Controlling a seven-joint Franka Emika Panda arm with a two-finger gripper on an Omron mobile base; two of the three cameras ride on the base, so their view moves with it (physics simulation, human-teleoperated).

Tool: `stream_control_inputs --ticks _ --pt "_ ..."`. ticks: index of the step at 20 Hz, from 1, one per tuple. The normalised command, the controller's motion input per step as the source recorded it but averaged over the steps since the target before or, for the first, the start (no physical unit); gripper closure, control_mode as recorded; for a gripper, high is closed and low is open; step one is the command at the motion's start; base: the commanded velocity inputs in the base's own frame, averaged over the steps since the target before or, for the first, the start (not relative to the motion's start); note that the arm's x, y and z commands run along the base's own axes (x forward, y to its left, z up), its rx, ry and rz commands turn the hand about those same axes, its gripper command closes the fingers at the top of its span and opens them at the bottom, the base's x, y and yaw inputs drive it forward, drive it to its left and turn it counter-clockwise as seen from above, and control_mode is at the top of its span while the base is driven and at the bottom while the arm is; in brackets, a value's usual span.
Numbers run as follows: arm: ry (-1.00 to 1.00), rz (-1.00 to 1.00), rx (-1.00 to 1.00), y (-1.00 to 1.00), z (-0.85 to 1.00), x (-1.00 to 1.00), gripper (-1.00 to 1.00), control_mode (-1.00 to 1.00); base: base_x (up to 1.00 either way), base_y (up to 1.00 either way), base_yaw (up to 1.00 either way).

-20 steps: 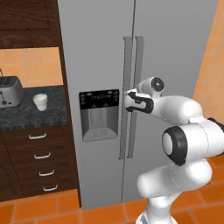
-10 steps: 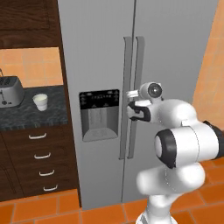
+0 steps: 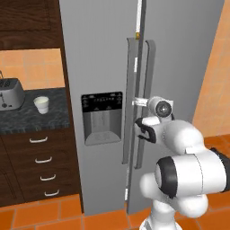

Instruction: Grab a lemon wedge from the fridge and one ice cube from the ice bowl, and put them in the glass of lemonade.

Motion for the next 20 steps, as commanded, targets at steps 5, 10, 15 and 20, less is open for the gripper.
stream_control_inputs --ticks 5,10,15,20 --pt "-0.02 -0.08 0.23 -1.0 0.34 -0.73 1.0 -1.0 0.0 0.0 0.0" --pt "0.01 -0.12 0.24 -1.0 0.46 -0.72 1.0 -1.0 0.0 0.0 0.0" --pt "0.09 -0.15 0.25 -1.0 0.58 -0.69 1.0 -1.0 0.0 0.0 0.0" --pt "0.12 -0.16 0.26 -1.0 0.64 -0.74 1.0 -1.0 0.0 0.0 0.0"
